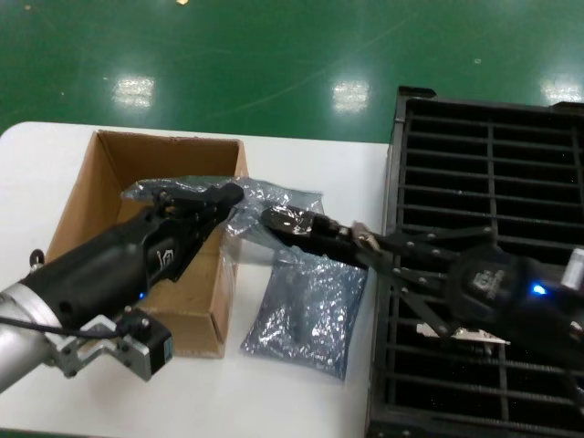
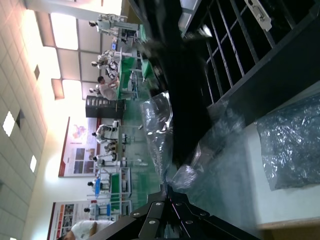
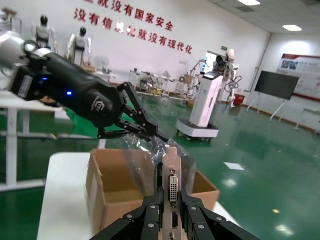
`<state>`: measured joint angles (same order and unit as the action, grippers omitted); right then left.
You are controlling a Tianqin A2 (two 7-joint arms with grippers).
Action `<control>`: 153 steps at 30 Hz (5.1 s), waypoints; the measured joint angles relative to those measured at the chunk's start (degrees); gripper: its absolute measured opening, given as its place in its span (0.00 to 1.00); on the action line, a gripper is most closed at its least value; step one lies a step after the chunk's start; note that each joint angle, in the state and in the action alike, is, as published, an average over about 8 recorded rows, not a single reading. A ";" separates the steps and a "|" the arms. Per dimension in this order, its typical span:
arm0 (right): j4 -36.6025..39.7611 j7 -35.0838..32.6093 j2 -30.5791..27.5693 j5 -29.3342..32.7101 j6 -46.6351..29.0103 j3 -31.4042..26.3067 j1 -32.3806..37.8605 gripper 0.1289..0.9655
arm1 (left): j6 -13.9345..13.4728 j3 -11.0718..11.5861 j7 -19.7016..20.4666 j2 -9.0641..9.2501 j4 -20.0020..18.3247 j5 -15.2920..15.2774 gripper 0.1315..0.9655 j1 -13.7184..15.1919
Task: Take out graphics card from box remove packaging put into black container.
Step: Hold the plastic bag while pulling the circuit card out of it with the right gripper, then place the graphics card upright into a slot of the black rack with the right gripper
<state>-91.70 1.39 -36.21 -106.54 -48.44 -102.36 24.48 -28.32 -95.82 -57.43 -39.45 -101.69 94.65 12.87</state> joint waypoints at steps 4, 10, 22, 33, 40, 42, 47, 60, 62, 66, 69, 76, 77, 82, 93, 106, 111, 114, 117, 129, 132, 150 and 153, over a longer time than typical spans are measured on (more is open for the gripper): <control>-6.00 -0.36 -4.79 -0.81 1.38 4.27 -4.95 0.07 | 0.00 0.00 0.00 0.00 0.00 0.00 0.01 0.00; -10.63 -0.24 -10.94 -0.84 3.56 9.75 -10.31 0.07 | 0.00 0.00 0.00 0.00 0.00 0.00 0.01 0.00; -11.59 2.02 -15.73 2.24 6.75 11.40 -13.31 0.07 | 0.00 0.00 0.00 0.00 0.00 0.00 0.01 0.00; -11.64 3.57 -16.65 3.43 5.51 9.71 -11.21 0.07 | 0.00 0.00 0.00 0.00 0.00 0.00 0.01 0.00; -10.83 10.85 -20.24 7.16 -2.37 3.86 -1.00 0.07 | 0.00 0.00 0.00 0.00 0.00 0.00 0.01 0.00; -10.07 13.54 -21.24 8.29 -5.76 2.09 2.94 0.07 | 0.00 0.00 0.00 0.00 0.00 0.00 0.01 0.00; -7.10 18.33 -22.60 10.57 -14.40 -1.78 12.16 0.07 | 0.00 0.00 0.00 0.00 0.00 0.00 0.01 0.00; -2.83 19.94 -22.09 13.65 -22.37 -5.66 20.27 0.07 | 0.00 0.00 0.00 0.00 0.00 0.00 0.01 0.00; -2.82 19.94 -22.09 13.66 -22.38 -5.67 20.29 0.07 | 0.00 0.00 0.00 0.00 0.00 0.00 0.01 0.00; -3.13 19.98 -21.97 13.62 -22.26 -5.63 20.28 0.07 | 0.00 0.00 0.00 0.00 0.00 0.00 0.01 0.00; -3.59 20.17 -21.74 13.66 -22.42 -5.79 20.58 0.07 | 0.00 0.00 0.00 0.00 0.00 0.00 0.01 0.00; -3.21 21.91 -20.41 15.35 -26.43 -8.82 24.14 0.07 | -0.01 0.00 0.00 0.01 0.00 -0.01 0.01 0.00; -2.85 22.25 -20.07 15.84 -27.19 -9.49 24.89 0.07 | -0.01 0.01 0.00 0.01 0.00 -0.01 0.01 0.00; -0.64 23.37 -17.99 18.39 -30.04 -12.34 28.51 0.07 | -0.01 0.01 0.00 0.01 0.00 -0.01 0.01 0.00; 1.67 23.01 -15.84 18.62 -32.41 -13.24 33.22 0.07 | -0.01 0.01 0.00 0.01 0.00 -0.01 0.01 0.00; 1.98 21.83 -18.73 14.56 -39.38 -13.81 33.64 0.07 | -0.01 0.01 0.00 0.01 0.00 -0.01 0.01 0.00; 3.68 21.34 -18.17 15.87 -40.11 -15.18 33.74 0.07 | -0.01 0.01 0.00 0.01 0.00 -0.01 0.01 0.00; 4.81 21.13 -17.38 16.85 -40.15 -15.99 33.96 0.07 | -0.01 0.01 0.00 0.01 0.00 -0.01 0.01 0.00; 5.85 20.92 -16.52 17.88 -40.02 -16.74 34.25 0.07 | -0.01 0.01 0.00 0.01 0.00 -0.01 0.01 0.00; 8.00 20.70 -14.42 20.36 -39.48 -18.06 35.62 0.07 | -0.01 0.01 0.00 0.01 0.00 -0.01 0.01 0.00; 8.69 20.77 -14.18 20.73 -39.38 -18.17 35.88 0.07 | -0.01 0.01 0.00 0.01 0.00 -0.01 0.01 0.00; 9.50 21.77 -13.48 22.60 -38.99 -18.94 36.08 0.07 | -0.01 0.01 0.00 0.01 0.00 -0.01 0.01 0.00; 9.03 21.79 -13.21 22.99 -39.01 -19.27 36.06 0.07 | -0.01 0.01 0.00 0.01 0.00 -0.01 0.01 0.00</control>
<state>-82.68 23.17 -49.42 -83.56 -87.44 -121.63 60.54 -28.33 -95.81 -57.42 -39.45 -101.69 94.64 12.87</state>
